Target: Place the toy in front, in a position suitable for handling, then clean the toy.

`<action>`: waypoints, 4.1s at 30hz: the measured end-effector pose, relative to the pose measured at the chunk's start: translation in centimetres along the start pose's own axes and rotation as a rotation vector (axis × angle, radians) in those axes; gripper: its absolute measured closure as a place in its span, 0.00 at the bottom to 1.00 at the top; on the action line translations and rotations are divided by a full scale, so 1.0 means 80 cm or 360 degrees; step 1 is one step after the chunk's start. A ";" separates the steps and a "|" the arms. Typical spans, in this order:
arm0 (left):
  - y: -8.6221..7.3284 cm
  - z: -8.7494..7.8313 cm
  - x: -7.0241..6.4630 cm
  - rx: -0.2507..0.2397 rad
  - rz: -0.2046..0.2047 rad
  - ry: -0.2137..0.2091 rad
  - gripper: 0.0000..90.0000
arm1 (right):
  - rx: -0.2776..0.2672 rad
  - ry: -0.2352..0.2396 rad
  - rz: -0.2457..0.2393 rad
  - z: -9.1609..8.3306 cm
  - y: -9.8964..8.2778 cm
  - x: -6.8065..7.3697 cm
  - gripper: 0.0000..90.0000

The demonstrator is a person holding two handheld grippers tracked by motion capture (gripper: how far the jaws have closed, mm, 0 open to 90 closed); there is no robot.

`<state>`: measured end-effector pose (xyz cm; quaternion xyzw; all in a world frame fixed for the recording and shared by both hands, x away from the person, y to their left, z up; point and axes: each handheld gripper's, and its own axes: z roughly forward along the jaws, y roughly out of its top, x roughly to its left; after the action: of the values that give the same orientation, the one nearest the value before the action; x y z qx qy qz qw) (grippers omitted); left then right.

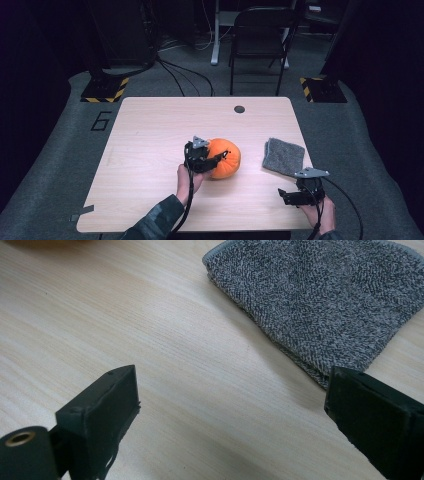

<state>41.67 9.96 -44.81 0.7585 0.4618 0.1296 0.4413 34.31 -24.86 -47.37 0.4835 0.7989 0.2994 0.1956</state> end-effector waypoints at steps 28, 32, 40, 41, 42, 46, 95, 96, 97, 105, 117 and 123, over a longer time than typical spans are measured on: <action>-0.037 -0.046 0.074 -0.0105 0.0151 -0.0116 0.19 | 0.0025 -0.0039 0.0049 0.001 -0.009 -0.011 0.07; -0.045 -0.036 0.079 -0.0045 0.0158 -0.0127 0.20 | 0.0023 -0.0035 0.0056 0.001 -0.010 -0.012 0.07; -0.054 -0.025 0.078 -0.0001 0.0158 -0.0142 0.25 | 0.0023 -0.0033 0.0040 0.002 -0.008 -0.011 0.07; -0.054 -0.025 0.078 0.0001 0.0153 -0.0158 0.26 | 0.0021 -0.0035 0.0037 0.002 -0.008 -0.011 0.08; -0.055 -0.024 0.079 -0.0010 0.0145 -0.0176 0.27 | 0.0022 -0.0034 0.0032 0.001 -0.008 -0.011 0.08; -0.057 -0.021 0.083 -0.0008 0.0128 -0.0246 0.32 | 0.0007 -0.0039 0.0037 -0.002 -0.005 -0.009 0.07; -0.070 -0.020 0.074 -0.0098 0.0174 -0.0303 0.86 | 0.0097 -0.0202 0.0365 0.132 0.081 -0.069 0.40; -0.070 -0.021 0.074 -0.0097 0.0175 -0.0301 0.86 | 0.0088 -0.0197 0.0367 0.130 0.081 -0.069 0.47; -0.070 -0.021 0.074 -0.0096 0.0185 -0.0297 0.86 | 0.0065 -0.0195 0.0348 0.130 0.079 -0.070 0.54; -0.070 -0.021 0.071 -0.0117 0.0180 -0.0294 0.86 | -0.0004 -0.0148 0.0396 0.123 0.075 -0.074 0.84; -0.069 -0.020 0.068 -0.0153 0.0176 -0.0291 0.88 | -0.0168 -0.0041 0.0347 0.077 0.094 -0.055 0.84; -0.069 -0.021 0.065 -0.0155 0.0186 -0.0285 0.88 | -0.0244 0.0046 0.0316 0.056 0.110 -0.036 0.84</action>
<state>40.29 16.14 -49.29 0.7703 0.3687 0.1091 0.5087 44.08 -23.01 -44.80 0.5396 0.7246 0.3843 0.1897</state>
